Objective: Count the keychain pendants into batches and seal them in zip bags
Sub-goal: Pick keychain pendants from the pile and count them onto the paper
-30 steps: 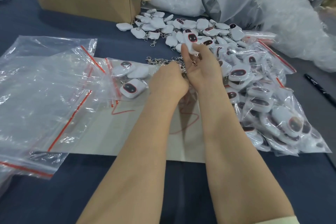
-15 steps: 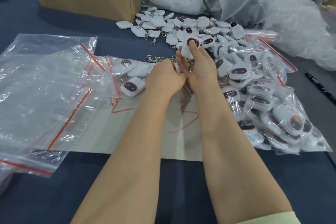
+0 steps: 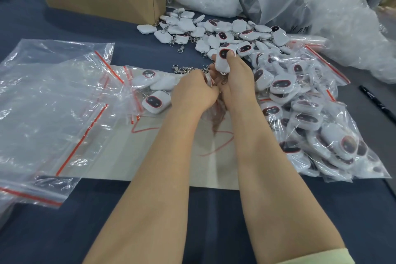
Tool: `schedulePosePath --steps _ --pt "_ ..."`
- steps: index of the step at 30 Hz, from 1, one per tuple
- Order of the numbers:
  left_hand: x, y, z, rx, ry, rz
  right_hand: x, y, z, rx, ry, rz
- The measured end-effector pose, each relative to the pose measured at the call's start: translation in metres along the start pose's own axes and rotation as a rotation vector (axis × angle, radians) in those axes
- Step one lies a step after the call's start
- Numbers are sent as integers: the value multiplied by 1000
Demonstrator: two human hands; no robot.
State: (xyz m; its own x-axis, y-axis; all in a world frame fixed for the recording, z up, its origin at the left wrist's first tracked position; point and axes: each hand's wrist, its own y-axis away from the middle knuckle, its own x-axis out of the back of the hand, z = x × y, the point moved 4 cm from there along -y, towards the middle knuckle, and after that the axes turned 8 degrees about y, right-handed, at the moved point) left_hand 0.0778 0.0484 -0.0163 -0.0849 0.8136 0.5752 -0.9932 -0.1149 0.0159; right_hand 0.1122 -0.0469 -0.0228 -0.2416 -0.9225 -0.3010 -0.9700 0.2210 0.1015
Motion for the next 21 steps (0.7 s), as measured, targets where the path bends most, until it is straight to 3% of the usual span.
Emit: schedulePosePath --steps 10,21 --pt "-1 -3 -2 -7 -2 10 1 -2 0 -21 -104 -15" --pt "-1 -2 -1 -8 11 7 2 -1 -2 5 -21 -23"
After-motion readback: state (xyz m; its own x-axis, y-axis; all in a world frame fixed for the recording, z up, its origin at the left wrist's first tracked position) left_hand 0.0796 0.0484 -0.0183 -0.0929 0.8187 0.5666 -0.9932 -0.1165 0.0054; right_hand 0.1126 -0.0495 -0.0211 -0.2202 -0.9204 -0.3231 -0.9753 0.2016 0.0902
